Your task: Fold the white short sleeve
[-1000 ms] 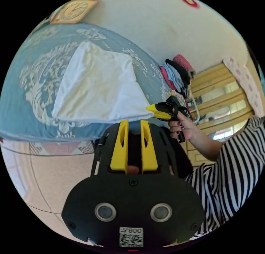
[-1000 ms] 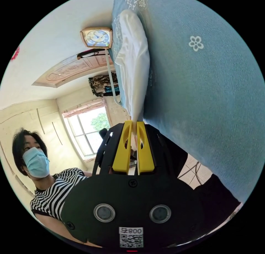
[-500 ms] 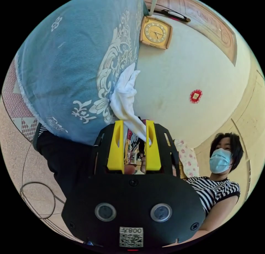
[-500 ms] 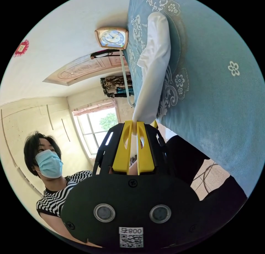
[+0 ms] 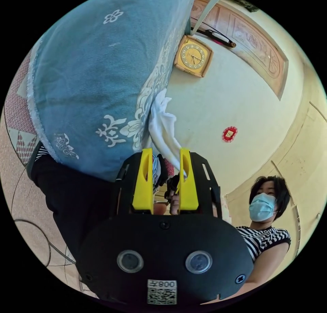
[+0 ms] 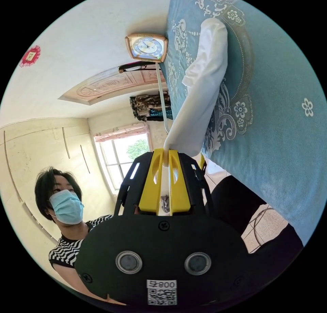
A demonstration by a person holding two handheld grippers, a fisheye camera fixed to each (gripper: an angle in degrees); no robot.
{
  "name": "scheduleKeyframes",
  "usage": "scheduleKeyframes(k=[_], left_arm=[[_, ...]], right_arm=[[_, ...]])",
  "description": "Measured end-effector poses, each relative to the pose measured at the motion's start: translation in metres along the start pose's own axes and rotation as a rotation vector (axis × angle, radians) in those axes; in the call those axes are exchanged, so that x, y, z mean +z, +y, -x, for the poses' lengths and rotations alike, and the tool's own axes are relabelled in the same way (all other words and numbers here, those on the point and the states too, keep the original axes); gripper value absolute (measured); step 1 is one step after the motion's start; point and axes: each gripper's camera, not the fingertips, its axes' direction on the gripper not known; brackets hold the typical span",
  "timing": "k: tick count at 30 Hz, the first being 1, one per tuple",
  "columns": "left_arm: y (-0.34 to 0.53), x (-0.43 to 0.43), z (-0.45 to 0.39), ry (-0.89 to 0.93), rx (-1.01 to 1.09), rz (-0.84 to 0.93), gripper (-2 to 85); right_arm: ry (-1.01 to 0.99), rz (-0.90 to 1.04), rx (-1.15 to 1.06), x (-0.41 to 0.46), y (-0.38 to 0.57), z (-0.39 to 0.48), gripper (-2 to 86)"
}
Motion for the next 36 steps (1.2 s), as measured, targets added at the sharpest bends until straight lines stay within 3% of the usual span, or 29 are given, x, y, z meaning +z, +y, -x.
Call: scheduleKeyframes(k=[12,21,36], left_arm=[[-0.015,-0.008,0.021,-0.009,-0.019,-0.077,4.7],[0.025,0.015,0.002,0.004,0.13,0.031,3.1],[0.143,0.083,0.009,0.122,0.405,0.298,2.7]], right_arm=[[0.034,-0.021,0.017,0.068,0.1,0.002,1.9],[0.06,-0.094,-0.03,0.089,0.225,0.035,1.8],[-0.002,-0.233,-0.318,0.105,0.518,0.154,1.7]])
